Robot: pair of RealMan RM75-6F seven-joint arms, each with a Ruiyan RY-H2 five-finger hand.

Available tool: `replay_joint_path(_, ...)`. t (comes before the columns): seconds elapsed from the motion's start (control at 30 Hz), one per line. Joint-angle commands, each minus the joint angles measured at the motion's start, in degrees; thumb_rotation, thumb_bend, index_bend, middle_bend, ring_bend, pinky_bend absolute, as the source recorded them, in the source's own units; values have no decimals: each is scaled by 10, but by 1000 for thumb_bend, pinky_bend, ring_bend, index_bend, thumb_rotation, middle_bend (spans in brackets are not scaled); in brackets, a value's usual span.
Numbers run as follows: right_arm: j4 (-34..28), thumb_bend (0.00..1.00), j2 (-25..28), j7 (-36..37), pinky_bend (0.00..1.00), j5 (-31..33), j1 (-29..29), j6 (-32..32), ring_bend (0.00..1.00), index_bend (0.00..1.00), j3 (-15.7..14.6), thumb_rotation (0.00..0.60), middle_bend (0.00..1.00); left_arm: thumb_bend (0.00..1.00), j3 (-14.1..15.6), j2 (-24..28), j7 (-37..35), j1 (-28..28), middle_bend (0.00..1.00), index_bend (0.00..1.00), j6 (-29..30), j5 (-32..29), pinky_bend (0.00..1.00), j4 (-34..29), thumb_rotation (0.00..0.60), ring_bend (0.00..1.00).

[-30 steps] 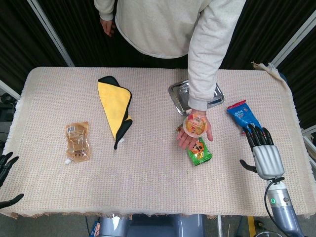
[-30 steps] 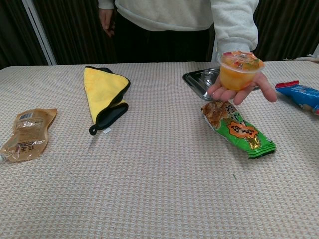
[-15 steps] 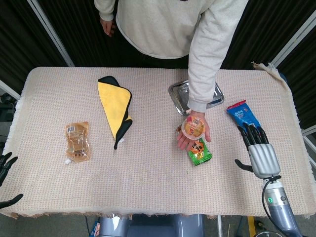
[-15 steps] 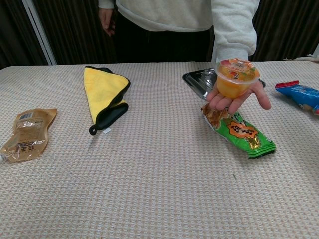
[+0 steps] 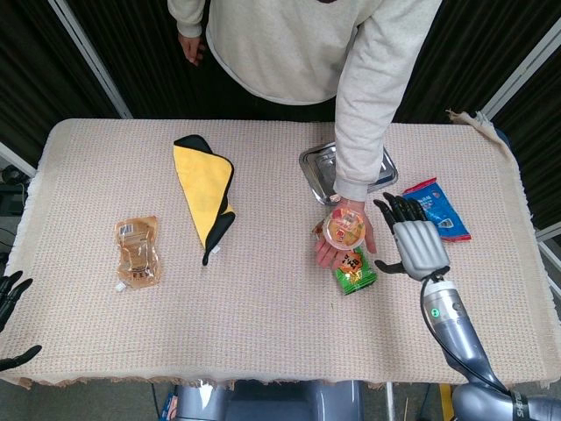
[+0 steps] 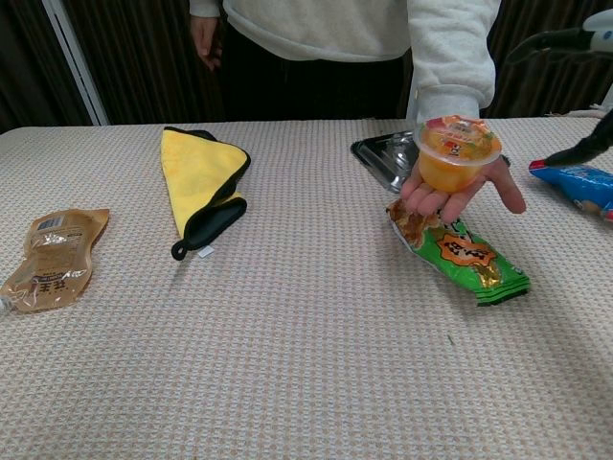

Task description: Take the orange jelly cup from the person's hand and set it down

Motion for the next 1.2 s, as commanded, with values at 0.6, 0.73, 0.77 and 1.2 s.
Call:
replay_joint_path(0.6,32,77,-92,-108,14,277,174,-9,0,137,28,600,40,1,2,2,-1,-2,0,49,-3,2,0,0,600,0)
replay_joint_path(0.73,56,103,-107,-101,122,264,182,0,66,271,22,600,166,0,3,2,0,-2,0,55,-2,4,0,1,600,0)
replay_joint_path(0.77,69,114,-114,-97,198,254,182,7,138,340,19,600,240,0,3,2,-2,-2,0,59,-2,4,0,1,600,0)
replay_joint_path(1.2,101,175,-133,-40,572,132,157,48,532,672,-2,600,598,0,3,3,-6,-2,0,88,-2,5,0,1,600,0)
